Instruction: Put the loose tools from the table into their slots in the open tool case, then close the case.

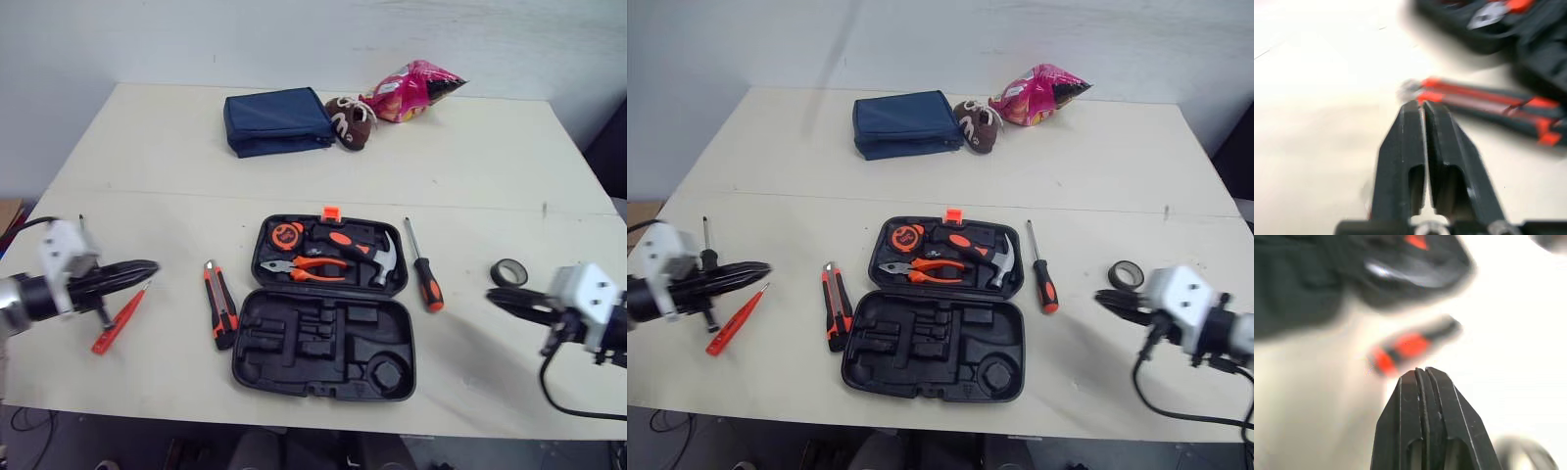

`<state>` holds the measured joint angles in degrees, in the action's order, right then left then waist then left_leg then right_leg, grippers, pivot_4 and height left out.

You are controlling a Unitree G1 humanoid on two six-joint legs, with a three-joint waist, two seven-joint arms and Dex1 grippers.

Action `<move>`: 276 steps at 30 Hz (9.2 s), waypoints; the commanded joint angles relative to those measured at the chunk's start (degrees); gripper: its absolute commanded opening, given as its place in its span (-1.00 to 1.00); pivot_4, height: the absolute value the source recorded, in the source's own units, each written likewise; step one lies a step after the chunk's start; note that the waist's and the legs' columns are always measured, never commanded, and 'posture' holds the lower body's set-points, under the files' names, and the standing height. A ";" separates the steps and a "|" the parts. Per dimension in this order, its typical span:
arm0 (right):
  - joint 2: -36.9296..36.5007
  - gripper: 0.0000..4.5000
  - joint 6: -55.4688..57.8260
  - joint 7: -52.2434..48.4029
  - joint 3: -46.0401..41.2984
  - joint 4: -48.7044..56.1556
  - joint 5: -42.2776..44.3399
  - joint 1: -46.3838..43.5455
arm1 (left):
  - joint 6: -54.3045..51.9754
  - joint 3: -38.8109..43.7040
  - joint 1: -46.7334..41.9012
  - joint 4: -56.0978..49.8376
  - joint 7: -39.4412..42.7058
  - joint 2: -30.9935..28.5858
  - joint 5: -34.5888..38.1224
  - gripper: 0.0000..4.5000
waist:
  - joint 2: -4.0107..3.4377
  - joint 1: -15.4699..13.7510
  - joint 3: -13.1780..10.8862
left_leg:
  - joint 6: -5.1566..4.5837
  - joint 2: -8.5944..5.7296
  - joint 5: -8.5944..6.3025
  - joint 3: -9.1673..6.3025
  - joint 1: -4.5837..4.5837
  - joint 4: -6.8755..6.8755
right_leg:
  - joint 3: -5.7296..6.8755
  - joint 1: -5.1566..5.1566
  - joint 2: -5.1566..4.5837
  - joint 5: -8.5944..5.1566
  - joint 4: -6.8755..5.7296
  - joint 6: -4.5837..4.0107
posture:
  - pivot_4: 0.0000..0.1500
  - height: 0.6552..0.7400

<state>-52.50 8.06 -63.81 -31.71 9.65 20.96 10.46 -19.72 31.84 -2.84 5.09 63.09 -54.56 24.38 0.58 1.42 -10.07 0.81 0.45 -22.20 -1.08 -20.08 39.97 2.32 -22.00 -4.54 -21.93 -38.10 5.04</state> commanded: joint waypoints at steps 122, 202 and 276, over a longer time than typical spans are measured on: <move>15.08 1.00 -26.11 -12.62 13.30 2.91 14.86 2.27 | -15.84 -55.80 -38.18 -25.11 5.50 4.90 -16.81 -0.64 | -0.27 -1.93 -0.10 | 0.01 -0.20 0.08 -0.04 0.84 -0.67 | -0.04 0.88 -0.01 0.11 0.49 0.13 | 1.00 1.00; 14.97 1.00 -23.46 -1.84 15.56 7.89 11.20 1.40 | 0.31 -56.85 -27.26 -7.59 -1.47 25.42 -21.42 -0.98 | -0.47 -2.97 0.01 | -0.09 -0.32 0.02 -0.58 0.94 -0.21 | 0.45 1.52 -0.13 0.16 0.81 0.24 | 1.00 1.00; 10.83 1.00 23.22 38.59 -1.60 28.20 22.45 14.55 | 9.37 -15.67 -6.53 -11.34 -0.57 6.46 5.87 0.99 | -1.43 -1.30 -0.24 | -0.09 -0.62 0.24 -1.43 0.80 -0.88 | 0.40 1.77 -0.29 0.26 1.61 0.41 | 1.00 1.00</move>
<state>-40.70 26.63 -27.41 -33.38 34.66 39.77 24.90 -9.23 16.73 -8.96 -3.45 61.54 -47.45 28.61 -0.85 0.13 -10.30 0.73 -0.16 -21.96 -2.52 -19.29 39.06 2.72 -20.26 -4.79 -21.67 -36.49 5.45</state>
